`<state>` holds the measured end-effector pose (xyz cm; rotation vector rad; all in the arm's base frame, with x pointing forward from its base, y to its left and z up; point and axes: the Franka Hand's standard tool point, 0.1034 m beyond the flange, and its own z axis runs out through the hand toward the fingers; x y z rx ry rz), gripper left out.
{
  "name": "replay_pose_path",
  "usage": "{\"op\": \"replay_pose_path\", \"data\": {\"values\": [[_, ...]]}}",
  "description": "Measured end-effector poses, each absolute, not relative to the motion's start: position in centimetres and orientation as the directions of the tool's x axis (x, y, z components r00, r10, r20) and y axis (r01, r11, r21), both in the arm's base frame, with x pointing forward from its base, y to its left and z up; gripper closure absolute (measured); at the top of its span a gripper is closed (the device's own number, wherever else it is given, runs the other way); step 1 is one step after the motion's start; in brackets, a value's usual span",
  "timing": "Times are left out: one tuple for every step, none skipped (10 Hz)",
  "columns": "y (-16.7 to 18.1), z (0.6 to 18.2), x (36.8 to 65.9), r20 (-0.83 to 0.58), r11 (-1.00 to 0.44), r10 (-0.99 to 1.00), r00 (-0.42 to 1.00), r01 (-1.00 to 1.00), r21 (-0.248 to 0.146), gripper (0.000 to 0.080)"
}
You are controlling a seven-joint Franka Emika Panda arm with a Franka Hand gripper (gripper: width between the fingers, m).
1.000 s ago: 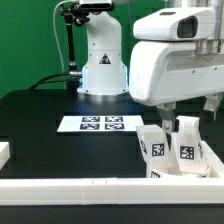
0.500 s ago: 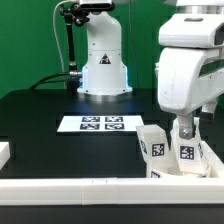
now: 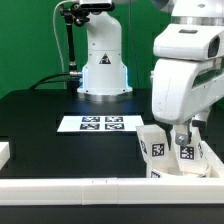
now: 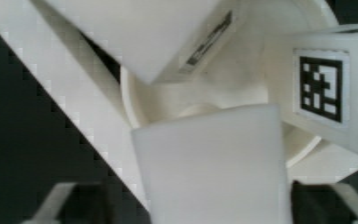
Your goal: Assemble stool
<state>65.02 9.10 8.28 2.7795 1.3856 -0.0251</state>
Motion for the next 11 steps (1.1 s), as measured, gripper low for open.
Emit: {"op": "replay_pose_path", "data": {"values": [[9.09, 8.12, 64.96, -0.032, -0.604, 0.796, 0.605, 0.797, 0.023, 0.0415], [9.1, 8.12, 64.95, -0.032, -0.61, 0.791, 0.611, 0.792, 0.023, 0.0415], [9.09, 8.12, 64.95, -0.032, -0.63, 0.775, 0.631, 0.776, 0.024, 0.0462], [9.08, 8.12, 64.96, -0.032, -0.63, 0.775, 0.631, 0.776, 0.024, 0.0462], [9.09, 8.12, 64.95, -0.031, -0.648, 0.761, 0.648, 0.762, 0.024, 0.0462], [9.1, 8.12, 64.95, -0.028, -0.729, 0.683, 0.73, 0.683, 0.028, 0.0462], [9.09, 8.12, 64.95, -0.026, -0.773, 0.633, 0.774, 0.634, 0.029, 0.0462], [9.09, 8.12, 64.95, -0.024, -0.808, 0.588, 0.808, 0.589, 0.031, 0.0462], [9.09, 8.12, 64.95, -0.022, -0.855, 0.517, 0.856, 0.518, 0.033, 0.0462], [9.09, 8.11, 64.95, -0.019, -0.898, 0.439, 0.898, 0.439, 0.034, 0.0462], [9.07, 8.1, 64.95, -0.016, -0.922, 0.385, 0.923, 0.386, 0.035, 0.0462]]}}
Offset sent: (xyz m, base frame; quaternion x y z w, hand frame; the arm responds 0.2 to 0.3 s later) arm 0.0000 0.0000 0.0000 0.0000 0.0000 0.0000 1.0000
